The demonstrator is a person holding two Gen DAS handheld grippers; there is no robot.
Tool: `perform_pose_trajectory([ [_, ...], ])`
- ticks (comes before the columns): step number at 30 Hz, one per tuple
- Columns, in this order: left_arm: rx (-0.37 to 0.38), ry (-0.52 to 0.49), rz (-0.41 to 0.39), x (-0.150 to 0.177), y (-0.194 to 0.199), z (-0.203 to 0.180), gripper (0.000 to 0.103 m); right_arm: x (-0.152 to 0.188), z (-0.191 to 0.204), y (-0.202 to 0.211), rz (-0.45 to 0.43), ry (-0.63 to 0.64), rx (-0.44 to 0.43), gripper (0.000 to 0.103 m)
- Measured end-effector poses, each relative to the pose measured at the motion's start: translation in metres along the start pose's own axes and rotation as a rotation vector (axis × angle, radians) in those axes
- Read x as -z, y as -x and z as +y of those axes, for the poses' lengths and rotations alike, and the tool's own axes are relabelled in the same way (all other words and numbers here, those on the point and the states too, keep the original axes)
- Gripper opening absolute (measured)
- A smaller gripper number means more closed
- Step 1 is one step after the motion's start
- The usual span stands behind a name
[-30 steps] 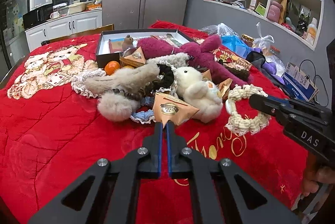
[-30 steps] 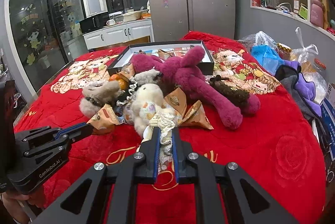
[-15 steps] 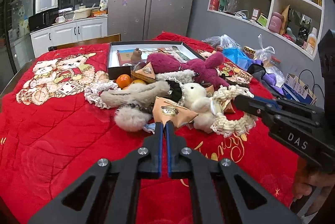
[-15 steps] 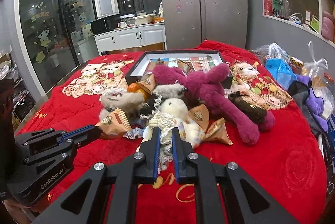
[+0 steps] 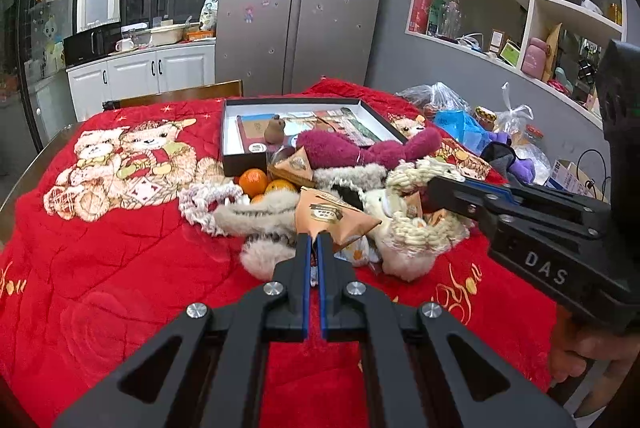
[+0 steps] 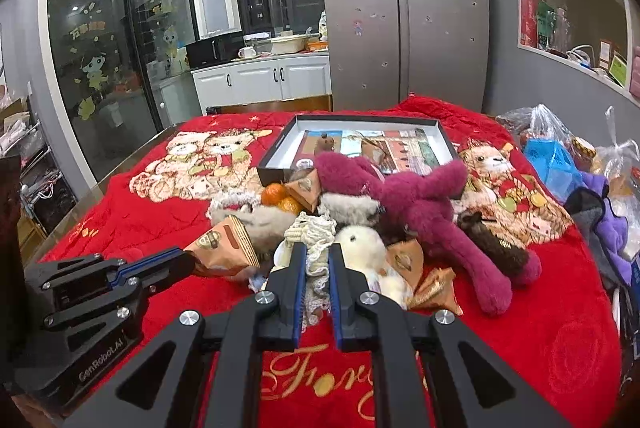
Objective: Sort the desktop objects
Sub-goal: 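Lift the lace ring with the right tool while the left tool lifts the packet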
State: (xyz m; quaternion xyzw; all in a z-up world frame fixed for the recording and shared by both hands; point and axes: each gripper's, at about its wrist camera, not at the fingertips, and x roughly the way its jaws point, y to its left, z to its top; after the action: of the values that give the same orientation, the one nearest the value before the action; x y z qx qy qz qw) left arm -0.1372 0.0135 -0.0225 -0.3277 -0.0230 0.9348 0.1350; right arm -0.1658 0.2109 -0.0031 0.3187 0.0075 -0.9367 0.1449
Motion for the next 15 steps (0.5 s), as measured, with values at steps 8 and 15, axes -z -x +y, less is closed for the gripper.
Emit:
perform_pose_trajectory([
  [8, 0.006, 0.0, -0.004, -0.037, -0.014, -0.001, 0.003, -0.027, 0.0, -0.022, 0.004, 0.015, 0.029, 0.011],
  [15, 0.0, -0.027, -0.022, -0.086, -0.036, -0.001, 0.003, -0.063, -0.012, -0.039, 0.006, 0.019, 0.027, 0.011],
])
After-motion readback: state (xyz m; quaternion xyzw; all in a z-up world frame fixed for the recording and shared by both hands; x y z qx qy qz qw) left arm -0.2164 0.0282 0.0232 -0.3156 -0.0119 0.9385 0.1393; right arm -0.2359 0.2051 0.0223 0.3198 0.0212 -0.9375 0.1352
